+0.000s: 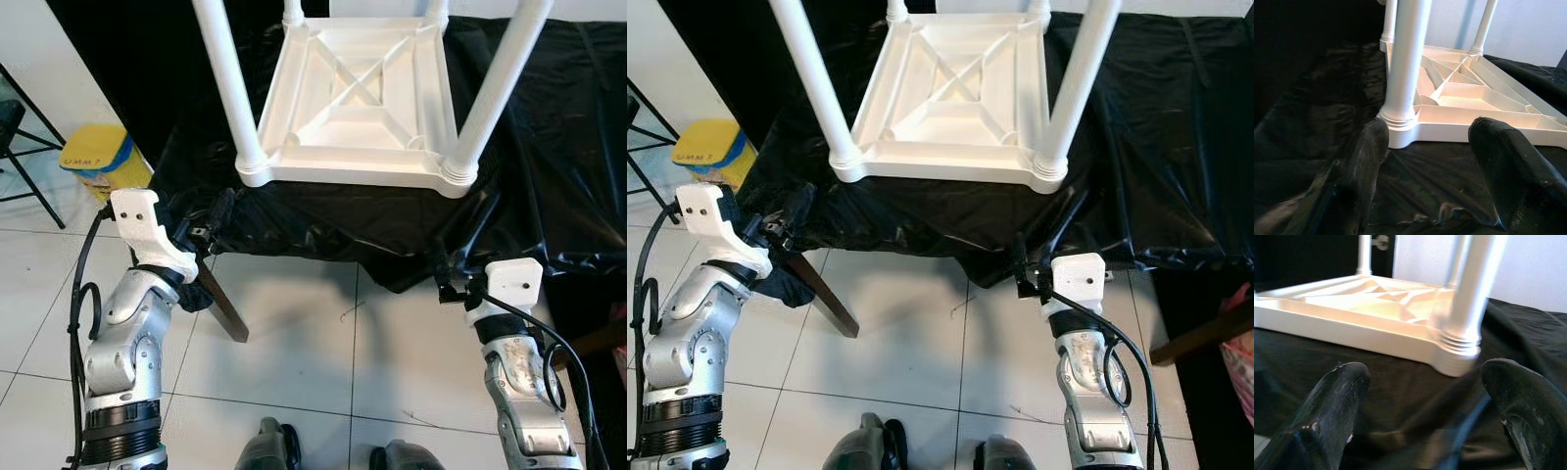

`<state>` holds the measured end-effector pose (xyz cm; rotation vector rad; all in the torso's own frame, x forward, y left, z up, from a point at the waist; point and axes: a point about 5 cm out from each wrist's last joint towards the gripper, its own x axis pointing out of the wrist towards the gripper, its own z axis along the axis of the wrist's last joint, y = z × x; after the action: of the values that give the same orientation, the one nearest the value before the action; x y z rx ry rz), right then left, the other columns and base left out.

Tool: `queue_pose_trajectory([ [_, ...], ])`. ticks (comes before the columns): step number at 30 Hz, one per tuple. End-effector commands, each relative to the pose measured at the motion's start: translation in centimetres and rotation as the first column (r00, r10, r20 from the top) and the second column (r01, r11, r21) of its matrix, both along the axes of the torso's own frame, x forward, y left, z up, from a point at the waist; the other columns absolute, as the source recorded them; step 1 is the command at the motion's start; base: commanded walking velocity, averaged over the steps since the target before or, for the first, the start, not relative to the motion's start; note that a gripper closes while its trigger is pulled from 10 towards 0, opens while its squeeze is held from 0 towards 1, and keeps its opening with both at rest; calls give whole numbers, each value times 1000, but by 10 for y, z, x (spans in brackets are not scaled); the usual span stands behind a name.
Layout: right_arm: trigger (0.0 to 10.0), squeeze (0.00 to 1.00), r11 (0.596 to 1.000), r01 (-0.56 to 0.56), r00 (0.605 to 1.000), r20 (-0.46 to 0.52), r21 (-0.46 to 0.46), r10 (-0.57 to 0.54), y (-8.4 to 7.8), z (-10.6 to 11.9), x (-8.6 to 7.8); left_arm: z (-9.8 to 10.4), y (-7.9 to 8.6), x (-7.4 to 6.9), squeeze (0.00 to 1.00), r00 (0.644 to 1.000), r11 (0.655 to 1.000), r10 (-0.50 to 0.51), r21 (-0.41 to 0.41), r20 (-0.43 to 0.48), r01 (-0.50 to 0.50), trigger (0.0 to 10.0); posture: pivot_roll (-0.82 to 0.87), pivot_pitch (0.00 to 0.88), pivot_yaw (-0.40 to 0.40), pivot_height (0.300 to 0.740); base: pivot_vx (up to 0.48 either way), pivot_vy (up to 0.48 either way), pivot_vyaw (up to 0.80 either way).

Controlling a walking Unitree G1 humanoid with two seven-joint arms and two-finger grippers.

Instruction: Building children table

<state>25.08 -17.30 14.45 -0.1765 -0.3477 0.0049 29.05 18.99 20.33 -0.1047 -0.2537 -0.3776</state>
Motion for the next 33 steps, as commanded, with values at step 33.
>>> queue_pose_trajectory([
  [33,10000,0,982,188,982,-25,-24,-189,-18,-3,14,-5,-3,0,0,1000,994,0,106,19,-2,10000,-85,126,45,740,0,0,0],
])
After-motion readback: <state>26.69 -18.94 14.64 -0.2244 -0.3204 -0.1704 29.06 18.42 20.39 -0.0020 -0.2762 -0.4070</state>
